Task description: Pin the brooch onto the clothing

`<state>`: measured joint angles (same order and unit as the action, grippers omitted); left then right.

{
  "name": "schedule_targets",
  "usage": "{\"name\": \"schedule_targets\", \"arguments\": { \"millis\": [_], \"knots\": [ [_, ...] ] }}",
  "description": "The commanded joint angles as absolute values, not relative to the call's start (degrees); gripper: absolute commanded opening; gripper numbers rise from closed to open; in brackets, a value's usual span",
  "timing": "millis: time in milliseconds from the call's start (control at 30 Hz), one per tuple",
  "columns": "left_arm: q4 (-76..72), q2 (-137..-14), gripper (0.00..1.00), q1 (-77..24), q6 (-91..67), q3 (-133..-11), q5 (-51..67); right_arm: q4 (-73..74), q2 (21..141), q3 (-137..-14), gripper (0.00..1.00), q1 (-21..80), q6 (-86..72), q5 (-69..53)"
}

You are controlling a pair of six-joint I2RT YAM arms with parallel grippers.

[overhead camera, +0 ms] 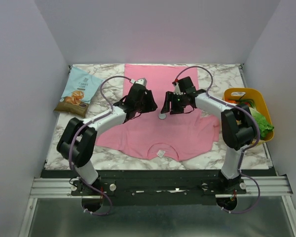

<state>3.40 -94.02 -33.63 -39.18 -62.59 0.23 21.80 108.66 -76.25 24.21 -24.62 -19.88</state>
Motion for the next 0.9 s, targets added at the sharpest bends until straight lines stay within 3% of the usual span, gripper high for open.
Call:
{"name": "schedule_targets", "arguments": {
  "millis": [0,367,867],
  "knots": [
    [-2.8,-102.3,0.6,-32.4,-41.0,-69.0,10.1,20.2,112.9,-79.2,0.6,22.5,-25.8,-23.6],
    [-5.8,-114.3,0.59,-28.3,-40.5,-75.8,22.6,17.9,116.2,-79.1,0.51,21.8,-27.2,-28.7],
    [-6.5,-117.4,0.56,-28.1,-39.9,-72.9,25.9,17.5,119.6,-79.1,0.5,21.7,-28.3,-30.3]
  ]
}}
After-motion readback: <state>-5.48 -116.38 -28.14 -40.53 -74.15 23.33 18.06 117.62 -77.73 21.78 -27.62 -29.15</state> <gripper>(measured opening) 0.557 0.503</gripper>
